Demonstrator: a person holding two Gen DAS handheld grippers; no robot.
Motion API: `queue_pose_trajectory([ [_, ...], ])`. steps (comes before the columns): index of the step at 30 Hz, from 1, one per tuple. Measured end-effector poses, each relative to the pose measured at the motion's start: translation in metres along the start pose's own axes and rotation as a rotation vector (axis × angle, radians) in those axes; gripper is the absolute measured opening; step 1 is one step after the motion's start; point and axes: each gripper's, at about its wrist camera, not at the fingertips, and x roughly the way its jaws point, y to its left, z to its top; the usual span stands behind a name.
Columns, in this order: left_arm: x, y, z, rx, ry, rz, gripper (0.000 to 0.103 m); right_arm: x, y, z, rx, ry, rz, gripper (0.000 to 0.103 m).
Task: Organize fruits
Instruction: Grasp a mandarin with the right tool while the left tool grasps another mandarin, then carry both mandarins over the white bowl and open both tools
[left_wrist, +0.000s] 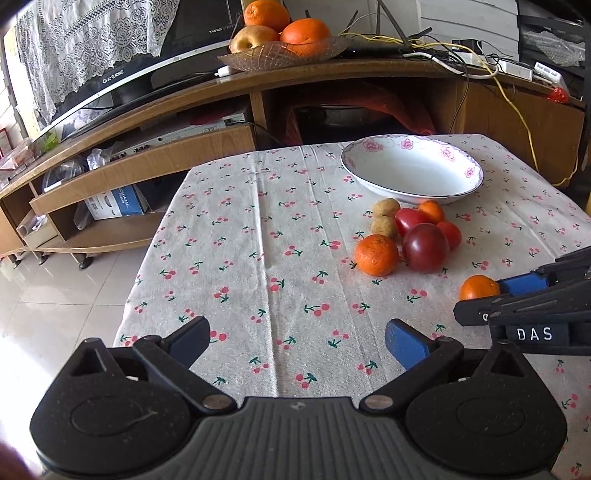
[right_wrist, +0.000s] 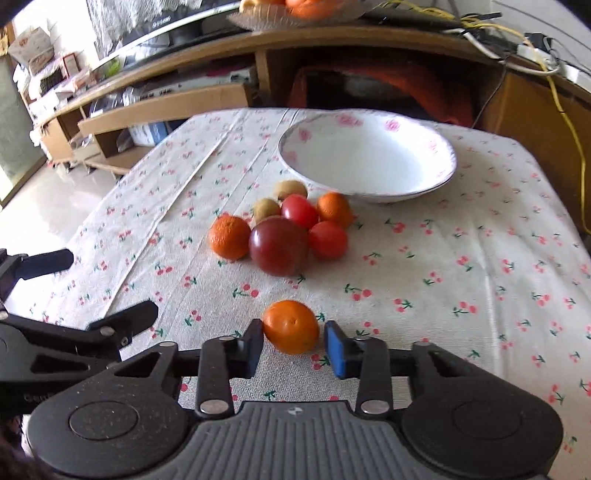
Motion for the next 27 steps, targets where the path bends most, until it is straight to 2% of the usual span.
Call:
queue_pose_trajectory([
  [1,0.002,0.001,0.001,-0.007,0.003,-0.018,0.103,0.000,0.001,0.000,-0.010,-0.006,0.000,0.027],
  [2,0.004,0.002,0.002,-0.015,0.004,-0.041,0.097,-0.001,0.001,0.001,-0.013,-0.002,0.003,0.026],
  [4,0.007,0.001,0.006,-0.020,0.006,-0.090,0.081,-0.002,-0.003,0.003,0.003,0.011,0.001,0.025],
  [5,0.010,0.000,0.009,-0.010,0.012,-0.117,0.069,-0.004,-0.006,0.004,0.012,0.015,0.002,0.025],
  [6,0.013,-0.002,0.012,-0.004,0.020,-0.134,0.066,-0.007,-0.008,0.004,0.017,0.014,0.002,0.025],
  [9,0.021,-0.010,0.021,0.035,0.017,-0.152,0.065,-0.013,-0.014,0.007,0.028,0.017,0.000,0.025],
  [16,0.048,-0.028,0.035,0.211,-0.004,-0.199,0.065,-0.019,-0.025,0.013,0.050,0.054,0.019,0.026],
  [19,0.060,-0.025,0.040,0.202,0.001,-0.217,0.065,-0.018,-0.027,0.015,0.071,0.059,0.050,0.026],
  [22,0.066,-0.023,0.043,0.169,0.003,-0.241,0.060,-0.018,-0.029,0.017,0.078,0.059,0.059,0.026],
  [25,0.066,-0.021,0.044,0.138,0.018,-0.283,0.046,-0.017,-0.032,0.020,0.085,0.057,0.057,0.026],
  [27,0.064,-0.023,0.045,0.141,0.028,-0.270,0.043,-0.017,-0.035,0.022,0.094,0.056,0.056,0.026],
])
